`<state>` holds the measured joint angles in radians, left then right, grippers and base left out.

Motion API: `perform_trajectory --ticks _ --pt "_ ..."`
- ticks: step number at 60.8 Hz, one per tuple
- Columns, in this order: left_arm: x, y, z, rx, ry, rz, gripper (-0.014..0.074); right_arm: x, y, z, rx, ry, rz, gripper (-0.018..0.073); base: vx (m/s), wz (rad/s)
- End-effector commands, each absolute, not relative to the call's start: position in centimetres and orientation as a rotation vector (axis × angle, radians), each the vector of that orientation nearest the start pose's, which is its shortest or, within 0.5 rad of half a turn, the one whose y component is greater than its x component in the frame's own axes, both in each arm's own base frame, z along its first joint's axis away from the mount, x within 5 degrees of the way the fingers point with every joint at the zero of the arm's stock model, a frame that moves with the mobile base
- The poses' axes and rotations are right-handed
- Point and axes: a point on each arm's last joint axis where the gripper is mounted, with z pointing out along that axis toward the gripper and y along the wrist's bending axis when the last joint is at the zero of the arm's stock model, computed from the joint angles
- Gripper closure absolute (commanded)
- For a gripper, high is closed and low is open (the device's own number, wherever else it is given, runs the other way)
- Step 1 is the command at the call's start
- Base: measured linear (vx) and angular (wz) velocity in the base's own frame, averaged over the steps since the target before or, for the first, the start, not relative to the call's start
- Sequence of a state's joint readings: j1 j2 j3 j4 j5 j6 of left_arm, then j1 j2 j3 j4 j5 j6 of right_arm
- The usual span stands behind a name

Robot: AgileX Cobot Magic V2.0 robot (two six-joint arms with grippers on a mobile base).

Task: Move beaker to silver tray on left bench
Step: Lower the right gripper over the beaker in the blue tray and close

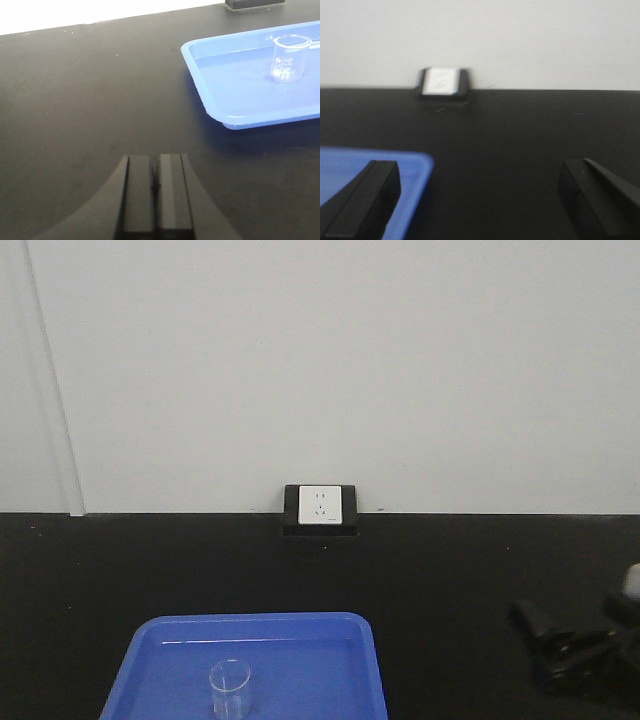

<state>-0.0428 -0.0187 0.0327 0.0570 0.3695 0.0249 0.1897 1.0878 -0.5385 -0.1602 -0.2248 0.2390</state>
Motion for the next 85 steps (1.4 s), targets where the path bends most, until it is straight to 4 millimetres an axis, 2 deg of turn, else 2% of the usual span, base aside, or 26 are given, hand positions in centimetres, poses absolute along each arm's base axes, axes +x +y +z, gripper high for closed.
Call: perform_trajectory --ticks 1,12,23,31,37,49,64,85 --pt "5.4 -0.1 17.0 0.101 1.802 0.032 0.0595 22.6 8.1 28.2 -0.311 1.730 0.309 -0.0145 0.00 0.00" --pt "5.4 -0.1 17.0 0.101 1.802 0.032 0.0595 23.1 15.1 23.6 -0.542 1.748 0.509 -0.0118 0.00 0.00" --pt "5.4 -0.1 17.0 0.101 1.802 0.032 0.0595 23.7 19.9 18.9 -0.642 1.674 0.649 -0.0110 0.00 0.00" --pt "5.4 -0.1 17.0 0.101 1.802 0.032 0.0595 25.5 22.9 16.9 -0.647 1.679 0.687 -0.0106 0.00 0.00" --pt "5.4 -0.1 17.0 0.101 1.802 0.032 0.0595 27.3 25.0 16.6 -0.652 1.678 0.700 -0.0101 0.00 0.00" --pt "5.4 -0.1 17.0 0.101 1.802 0.032 0.0595 30.4 27.4 15.7 -0.621 1.776 0.699 -0.0092 0.00 0.00" --pt "5.4 -0.1 17.0 0.101 1.802 0.032 0.0595 33.4 29.8 15.2 -0.605 1.790 0.690 -0.0075 0.00 0.00" --pt "5.4 -0.1 17.0 0.101 1.802 0.032 0.0595 35.5 31.2 14.7 -0.572 1.835 0.664 -0.0065 0.00 0.00"
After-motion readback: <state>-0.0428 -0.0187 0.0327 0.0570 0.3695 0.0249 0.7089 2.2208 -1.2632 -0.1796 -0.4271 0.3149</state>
